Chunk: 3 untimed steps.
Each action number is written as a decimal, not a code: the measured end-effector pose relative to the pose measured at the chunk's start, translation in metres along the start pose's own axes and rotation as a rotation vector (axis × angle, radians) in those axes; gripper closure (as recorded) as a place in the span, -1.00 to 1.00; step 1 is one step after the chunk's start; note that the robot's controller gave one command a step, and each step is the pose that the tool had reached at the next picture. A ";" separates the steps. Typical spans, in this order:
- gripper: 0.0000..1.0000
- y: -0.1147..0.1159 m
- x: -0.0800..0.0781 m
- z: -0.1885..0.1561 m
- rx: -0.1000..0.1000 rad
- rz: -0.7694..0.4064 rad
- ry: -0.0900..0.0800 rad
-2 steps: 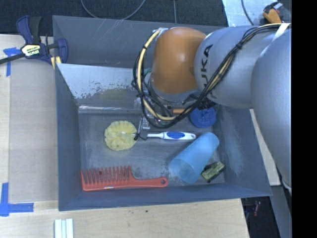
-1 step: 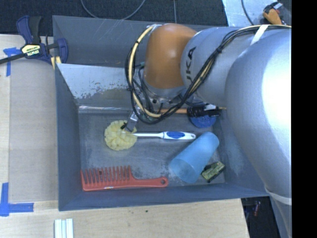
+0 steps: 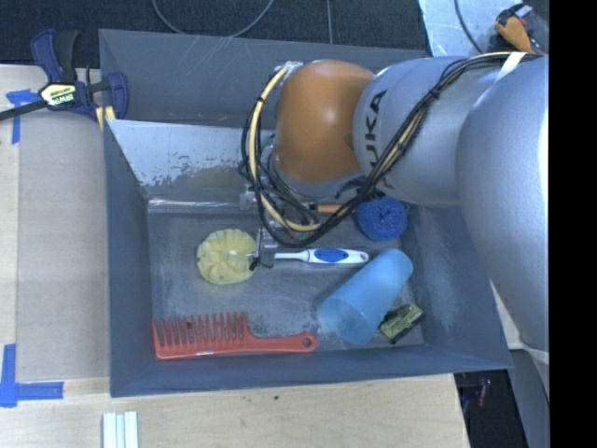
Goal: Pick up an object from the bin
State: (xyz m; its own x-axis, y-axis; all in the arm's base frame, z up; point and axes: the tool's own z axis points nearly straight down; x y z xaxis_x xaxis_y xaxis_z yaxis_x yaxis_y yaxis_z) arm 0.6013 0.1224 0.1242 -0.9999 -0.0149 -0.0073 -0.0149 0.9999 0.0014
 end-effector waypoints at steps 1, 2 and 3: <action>-1.00 0.017 -0.008 0.001 -0.003 0.266 -0.005; -1.00 0.014 -0.001 -0.010 -0.001 0.117 -0.002; -1.00 0.018 0.000 -0.093 -0.004 0.263 -0.006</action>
Offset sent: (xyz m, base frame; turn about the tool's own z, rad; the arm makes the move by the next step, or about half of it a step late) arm -0.0069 0.0082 0.0209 -0.3701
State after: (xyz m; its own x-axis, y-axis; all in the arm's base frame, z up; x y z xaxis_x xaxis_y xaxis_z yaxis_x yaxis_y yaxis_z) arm 0.6004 0.1398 0.2169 -0.9694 0.2451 -0.0118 0.2450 0.9695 0.0079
